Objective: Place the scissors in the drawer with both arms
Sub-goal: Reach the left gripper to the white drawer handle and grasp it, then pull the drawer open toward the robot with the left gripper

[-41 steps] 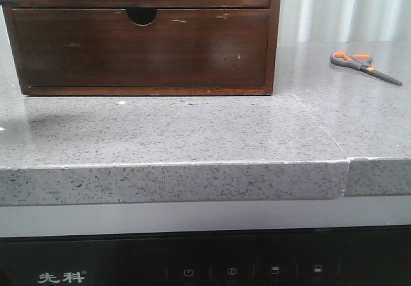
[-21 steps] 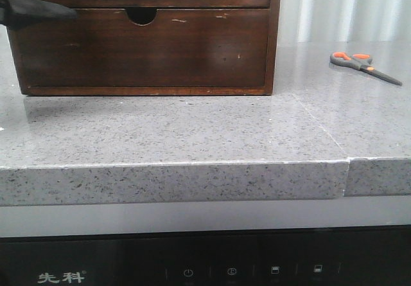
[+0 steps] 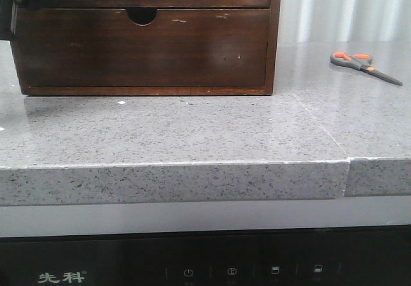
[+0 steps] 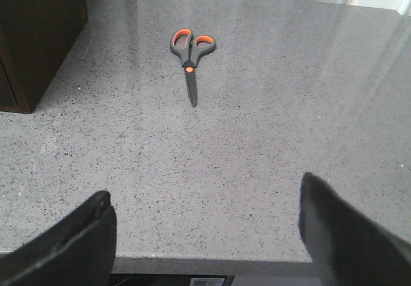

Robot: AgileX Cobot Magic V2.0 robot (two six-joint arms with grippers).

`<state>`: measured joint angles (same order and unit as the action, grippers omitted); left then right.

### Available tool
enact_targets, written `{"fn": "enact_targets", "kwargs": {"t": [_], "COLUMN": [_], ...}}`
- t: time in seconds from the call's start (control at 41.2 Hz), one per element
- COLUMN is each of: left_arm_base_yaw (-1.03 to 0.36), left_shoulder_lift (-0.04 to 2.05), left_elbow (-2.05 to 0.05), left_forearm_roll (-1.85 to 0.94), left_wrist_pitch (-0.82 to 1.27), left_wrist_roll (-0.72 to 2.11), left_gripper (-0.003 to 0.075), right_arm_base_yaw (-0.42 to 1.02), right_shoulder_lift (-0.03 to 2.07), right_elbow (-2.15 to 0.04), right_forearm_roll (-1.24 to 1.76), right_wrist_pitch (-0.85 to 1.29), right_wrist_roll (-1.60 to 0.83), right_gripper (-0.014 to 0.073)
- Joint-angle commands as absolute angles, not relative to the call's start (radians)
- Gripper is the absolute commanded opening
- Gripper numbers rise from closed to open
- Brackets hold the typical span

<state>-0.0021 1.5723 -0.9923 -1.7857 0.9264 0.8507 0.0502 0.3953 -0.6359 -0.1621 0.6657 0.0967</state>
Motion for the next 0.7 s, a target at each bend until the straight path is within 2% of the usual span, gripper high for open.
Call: {"fn": "enact_targets", "kwargs": {"t": [0.0,0.097,0.34,0.68], "left_arm_base_yaw": [-0.008,-0.008,-0.008,-0.008], "left_shoulder_lift": [1.539,1.539,1.497,1.298], "left_elbow": [-1.023,-1.023,-1.004,-0.798], "left_forearm_roll": [-1.859,-1.859,-1.859,-1.859], "left_wrist_pitch": [0.996,1.029,1.089,1.089], "left_wrist_roll": [0.860,0.862,0.882,0.939], "left_gripper": [0.0113,0.0083,0.0083,0.0083], "right_arm_base_yaw": [0.049,0.049,0.049,0.049], "right_shoulder_lift": [0.412,0.412,0.412,0.412], "right_elbow": [-0.662,-0.662,-0.662,-0.662], "right_forearm_roll": [-0.179,-0.179,-0.179,-0.179], "right_wrist_pitch": [0.589,0.589,0.589,0.587], "right_wrist_roll": [0.096,0.096,0.096,0.096], "right_gripper": [0.0602,0.0602,0.0602,0.0602]}}
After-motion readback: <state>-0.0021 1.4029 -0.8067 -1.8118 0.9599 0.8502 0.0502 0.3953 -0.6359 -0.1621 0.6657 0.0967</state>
